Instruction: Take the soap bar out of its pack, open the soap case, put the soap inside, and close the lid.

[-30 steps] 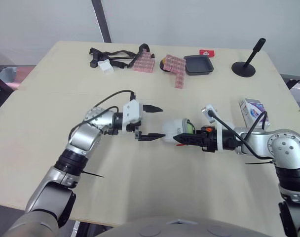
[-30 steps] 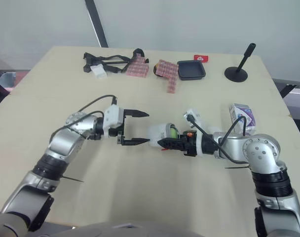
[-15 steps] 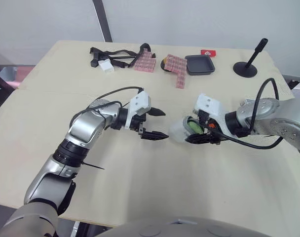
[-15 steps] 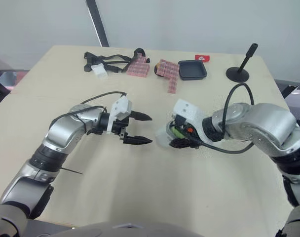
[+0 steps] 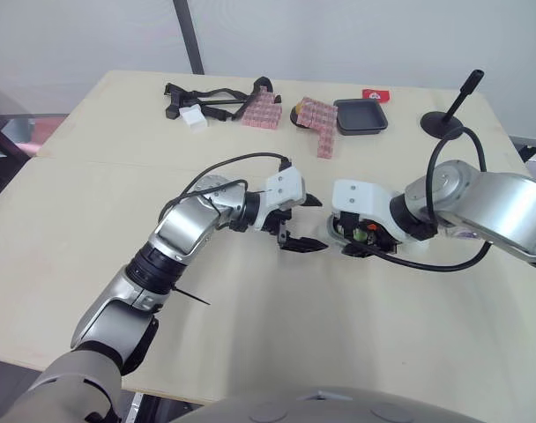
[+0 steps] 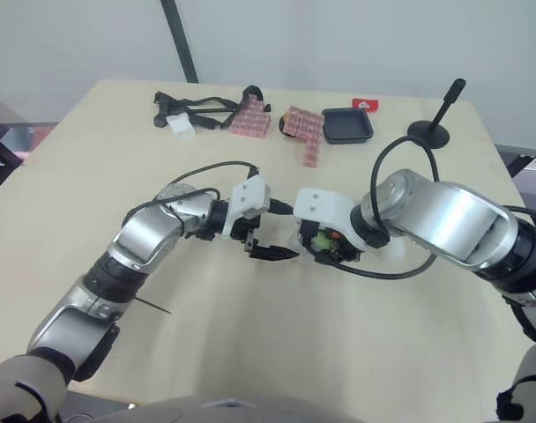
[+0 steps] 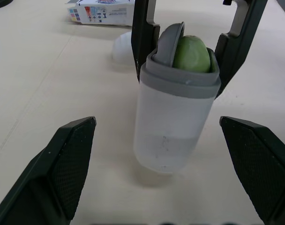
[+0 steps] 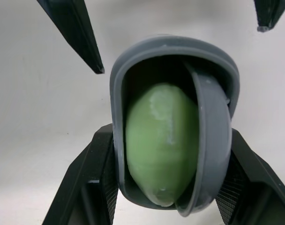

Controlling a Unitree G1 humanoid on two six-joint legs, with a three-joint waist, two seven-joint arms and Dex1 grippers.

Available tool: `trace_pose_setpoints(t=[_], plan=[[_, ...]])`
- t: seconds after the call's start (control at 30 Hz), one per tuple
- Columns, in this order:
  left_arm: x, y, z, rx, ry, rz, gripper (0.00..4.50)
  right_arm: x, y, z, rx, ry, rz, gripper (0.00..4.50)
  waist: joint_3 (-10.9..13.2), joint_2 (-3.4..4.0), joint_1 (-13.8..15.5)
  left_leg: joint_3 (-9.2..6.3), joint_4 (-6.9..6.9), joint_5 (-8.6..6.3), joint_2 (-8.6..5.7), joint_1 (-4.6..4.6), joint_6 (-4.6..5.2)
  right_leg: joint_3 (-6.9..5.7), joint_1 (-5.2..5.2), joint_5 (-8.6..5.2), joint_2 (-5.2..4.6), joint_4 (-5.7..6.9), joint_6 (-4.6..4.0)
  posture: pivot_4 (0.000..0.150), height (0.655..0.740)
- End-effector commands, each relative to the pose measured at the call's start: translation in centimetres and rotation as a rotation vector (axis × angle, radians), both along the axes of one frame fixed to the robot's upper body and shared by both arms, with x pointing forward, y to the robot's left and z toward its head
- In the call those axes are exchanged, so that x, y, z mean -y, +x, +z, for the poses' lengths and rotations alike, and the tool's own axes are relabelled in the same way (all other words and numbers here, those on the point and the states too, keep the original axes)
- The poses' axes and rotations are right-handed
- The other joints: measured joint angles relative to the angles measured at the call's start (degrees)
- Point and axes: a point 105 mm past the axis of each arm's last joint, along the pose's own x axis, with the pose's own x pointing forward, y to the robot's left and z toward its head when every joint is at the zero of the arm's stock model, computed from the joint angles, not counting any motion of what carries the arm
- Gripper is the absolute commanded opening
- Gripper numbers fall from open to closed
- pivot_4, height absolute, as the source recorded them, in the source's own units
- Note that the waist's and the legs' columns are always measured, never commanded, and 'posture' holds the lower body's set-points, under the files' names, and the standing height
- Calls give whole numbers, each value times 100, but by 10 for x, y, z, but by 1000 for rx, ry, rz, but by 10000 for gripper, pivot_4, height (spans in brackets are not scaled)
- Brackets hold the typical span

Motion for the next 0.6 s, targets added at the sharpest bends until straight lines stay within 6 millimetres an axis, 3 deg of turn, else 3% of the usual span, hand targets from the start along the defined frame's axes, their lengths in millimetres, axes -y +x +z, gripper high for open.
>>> trace_pose_setpoints(t=[0.03,0.6], plan=[[11,-6,9,37,-32,-28,45000,-6,3,11,46,-2,26,20759,0,0,8,0,1,0,0,0,0,0,1,0,-1,1,0,1500,7400],[15,-10,5,82,-28,-81,45000,-9,6,14,37,-1,27,20759,0,0,12,1,5,0,2,2,0,4,0,0,2,9,0,1500,7400]])
